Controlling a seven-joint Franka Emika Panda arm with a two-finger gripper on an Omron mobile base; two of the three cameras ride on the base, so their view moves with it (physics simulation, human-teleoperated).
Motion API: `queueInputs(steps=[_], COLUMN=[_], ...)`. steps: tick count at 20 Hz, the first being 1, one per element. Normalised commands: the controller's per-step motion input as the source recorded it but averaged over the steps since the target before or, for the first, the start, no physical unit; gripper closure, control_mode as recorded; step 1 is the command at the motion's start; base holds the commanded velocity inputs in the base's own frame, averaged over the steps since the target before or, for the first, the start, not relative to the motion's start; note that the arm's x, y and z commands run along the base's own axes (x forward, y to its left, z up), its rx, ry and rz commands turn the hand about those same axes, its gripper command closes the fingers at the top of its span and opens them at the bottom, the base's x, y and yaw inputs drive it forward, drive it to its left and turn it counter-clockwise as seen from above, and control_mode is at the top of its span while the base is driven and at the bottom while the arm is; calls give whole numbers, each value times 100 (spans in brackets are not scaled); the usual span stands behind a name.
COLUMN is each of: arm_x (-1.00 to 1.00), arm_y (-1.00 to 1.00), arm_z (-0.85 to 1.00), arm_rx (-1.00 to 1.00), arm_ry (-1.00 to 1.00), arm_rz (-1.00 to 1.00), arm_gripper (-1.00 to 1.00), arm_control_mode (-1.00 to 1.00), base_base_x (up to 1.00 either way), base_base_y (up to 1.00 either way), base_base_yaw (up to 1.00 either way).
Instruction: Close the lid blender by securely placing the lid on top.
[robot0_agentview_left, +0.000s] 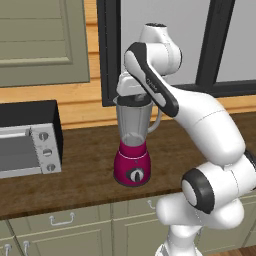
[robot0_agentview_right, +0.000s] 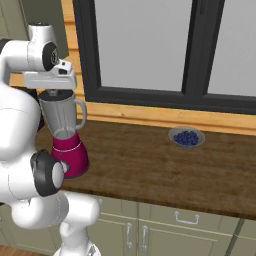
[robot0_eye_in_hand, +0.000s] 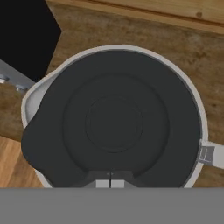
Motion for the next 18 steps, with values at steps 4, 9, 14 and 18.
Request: queueInputs(steps=[4,9,14,18], arm_x=[-6,-57,-88,-99], arm_y=[-24,-22,-38,-61], arm_z=[0,14,11,9], arm_rx=[2,2,5,5], arm_ry=[-3,-11,-18,-22], arm_rz=[0,0,0,0], arm_gripper=[100,-100,-100,-100], arm_control_mode=[-100,-100,-100,-100], base_base_x=[0,0,0,0], base_base_y=[0,0,0,0], base_base_yaw=[0,0,0,0])
